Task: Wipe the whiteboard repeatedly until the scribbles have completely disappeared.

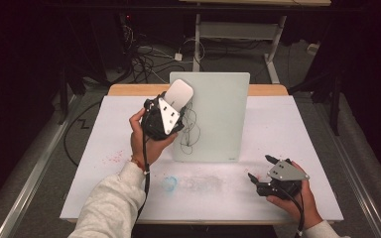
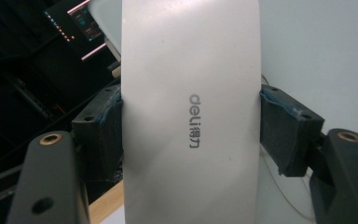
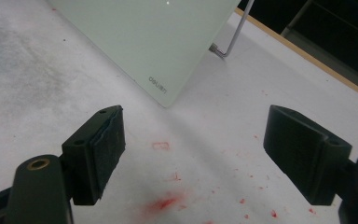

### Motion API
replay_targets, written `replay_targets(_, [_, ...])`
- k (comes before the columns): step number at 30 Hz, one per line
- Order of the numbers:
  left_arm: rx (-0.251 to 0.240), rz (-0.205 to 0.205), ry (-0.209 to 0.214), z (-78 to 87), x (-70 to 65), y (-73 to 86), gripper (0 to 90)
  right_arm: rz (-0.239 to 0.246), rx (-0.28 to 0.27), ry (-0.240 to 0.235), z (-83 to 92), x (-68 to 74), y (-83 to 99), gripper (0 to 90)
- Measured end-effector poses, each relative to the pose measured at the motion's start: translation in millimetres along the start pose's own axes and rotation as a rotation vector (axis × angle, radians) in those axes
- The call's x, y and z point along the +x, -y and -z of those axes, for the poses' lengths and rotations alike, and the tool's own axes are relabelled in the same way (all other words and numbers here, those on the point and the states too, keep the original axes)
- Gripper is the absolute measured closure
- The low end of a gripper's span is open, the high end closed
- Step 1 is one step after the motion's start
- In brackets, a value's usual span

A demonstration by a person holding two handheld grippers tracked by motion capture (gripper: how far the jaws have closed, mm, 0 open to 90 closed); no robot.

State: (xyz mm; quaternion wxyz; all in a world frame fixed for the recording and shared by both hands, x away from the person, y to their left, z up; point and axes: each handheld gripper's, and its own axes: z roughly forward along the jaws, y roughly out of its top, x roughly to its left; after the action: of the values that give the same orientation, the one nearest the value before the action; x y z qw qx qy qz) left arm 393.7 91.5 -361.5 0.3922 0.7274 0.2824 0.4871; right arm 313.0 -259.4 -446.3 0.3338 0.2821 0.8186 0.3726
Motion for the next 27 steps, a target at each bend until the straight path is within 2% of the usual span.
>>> replay_targets(5, [0.019, -0.013, 0.013, 2.6, -16.0, 14.3, 29.1, 0.007, 0.003, -0.006, -0.8, 1.9, -0.7, 21.2])
replay_targets(9, [0.050, -0.048, 0.004, 3.1, -30.9, 18.6, 29.1, 0.008, 0.008, -0.009, -1.9, 2.8, -0.9, 21.2])
replay_targets(11, [0.055, -0.045, 0.001, 2.6, -38.1, 19.6, 29.1, 0.016, 0.008, -0.014, -2.1, 3.1, -0.9, 21.2])
replay_targets(14, [0.058, -0.005, -0.023, 0.6, -43.3, 16.3, 29.1, 0.012, 0.012, -0.016, -2.8, 3.8, -0.7, 21.2])
replay_targets(20, [0.052, 0.107, -0.047, -7.6, -41.7, 0.9, 29.1, 0.010, 0.015, -0.015, -2.7, 4.0, -0.3, 21.2])
replay_targets(27, [0.017, 0.142, -0.072, -13.2, -30.7, -21.9, 29.0, 0.010, 0.015, -0.012, -2.1, 2.3, 0.8, 21.2])
